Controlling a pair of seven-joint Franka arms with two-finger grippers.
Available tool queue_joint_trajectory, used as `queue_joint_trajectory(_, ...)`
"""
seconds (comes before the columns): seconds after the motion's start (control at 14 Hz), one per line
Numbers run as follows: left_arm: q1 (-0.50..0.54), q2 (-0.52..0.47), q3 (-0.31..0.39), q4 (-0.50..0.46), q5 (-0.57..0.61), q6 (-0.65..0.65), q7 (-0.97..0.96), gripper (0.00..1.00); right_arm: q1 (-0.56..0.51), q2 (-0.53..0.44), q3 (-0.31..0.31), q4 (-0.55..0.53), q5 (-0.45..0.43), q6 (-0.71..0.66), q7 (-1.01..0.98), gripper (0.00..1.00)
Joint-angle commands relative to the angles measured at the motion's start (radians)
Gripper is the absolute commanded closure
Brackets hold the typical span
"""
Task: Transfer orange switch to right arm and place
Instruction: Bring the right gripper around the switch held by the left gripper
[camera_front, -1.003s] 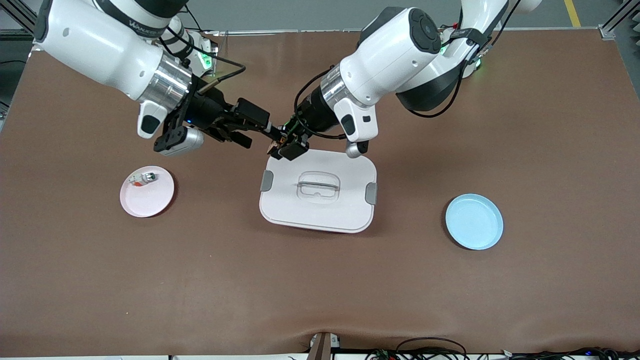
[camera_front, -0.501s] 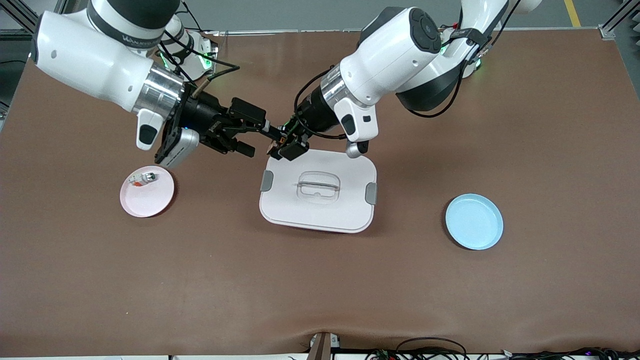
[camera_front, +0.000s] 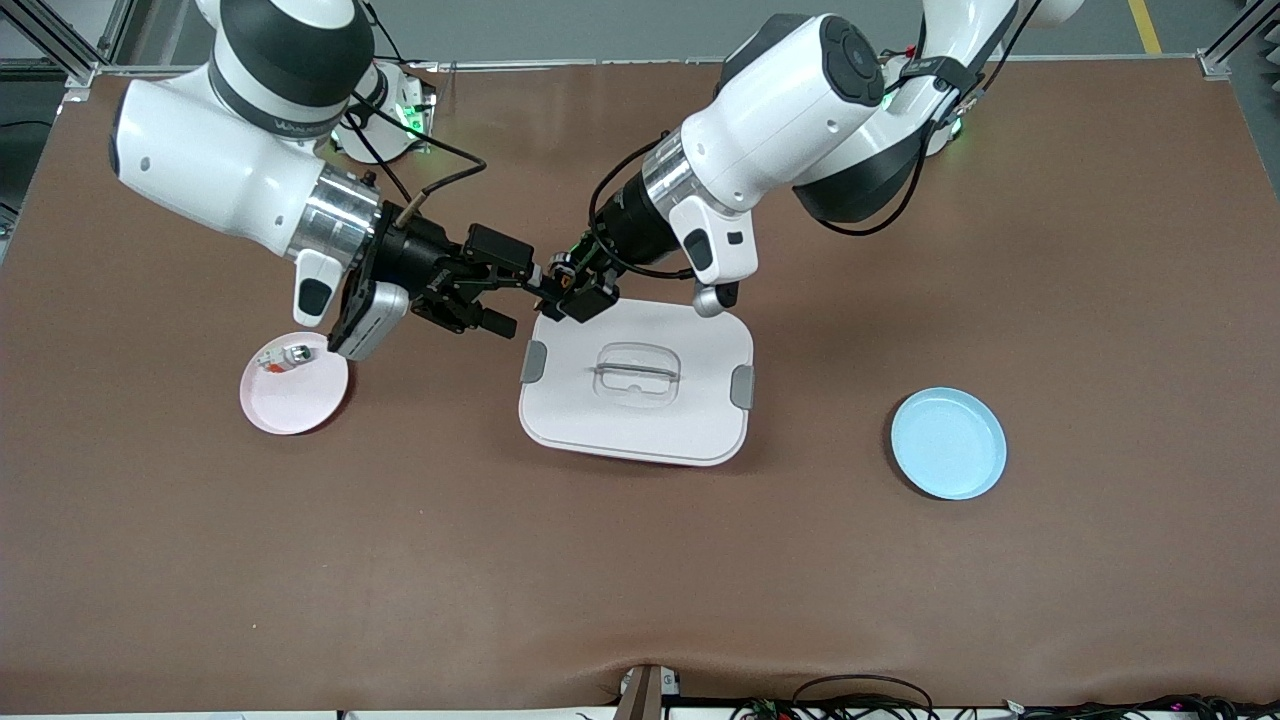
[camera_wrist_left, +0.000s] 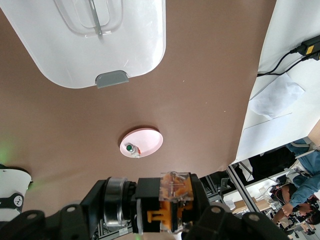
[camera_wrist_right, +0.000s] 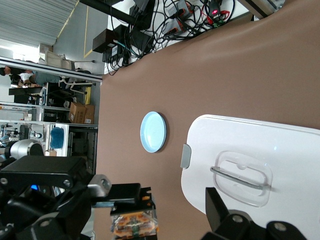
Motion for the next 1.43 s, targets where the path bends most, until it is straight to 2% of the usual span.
queue_joint_trajectory(0.0, -0.008, 0.003, 0.002, 0.018, 0.023, 0.006, -0.023, 0.74, 0.003, -0.016, 0.005, -0.032, 0.03, 0.021, -0.028, 0.0)
queue_joint_trajectory(0.36, -0.008, 0.003, 0.002, 0.018, 0.023, 0.006, -0.023, 0.73, 0.013, -0.018, 0.005, -0.049, 0.032, 0.03, -0.025, 0.0)
queue_joint_trajectory(0.57, -0.006, 0.003, 0.002, 0.018, 0.023, 0.006, -0.021, 0.74, 0.014, -0.024, 0.005, -0.057, 0.064, 0.029, -0.025, 0.0)
queue_joint_trajectory(1.36, 0.004, 0.001, 0.005, 0.023, 0.02, 0.007, -0.017, 0.74, 0.019, -0.067, 0.005, -0.086, 0.065, 0.009, -0.002, 0.0)
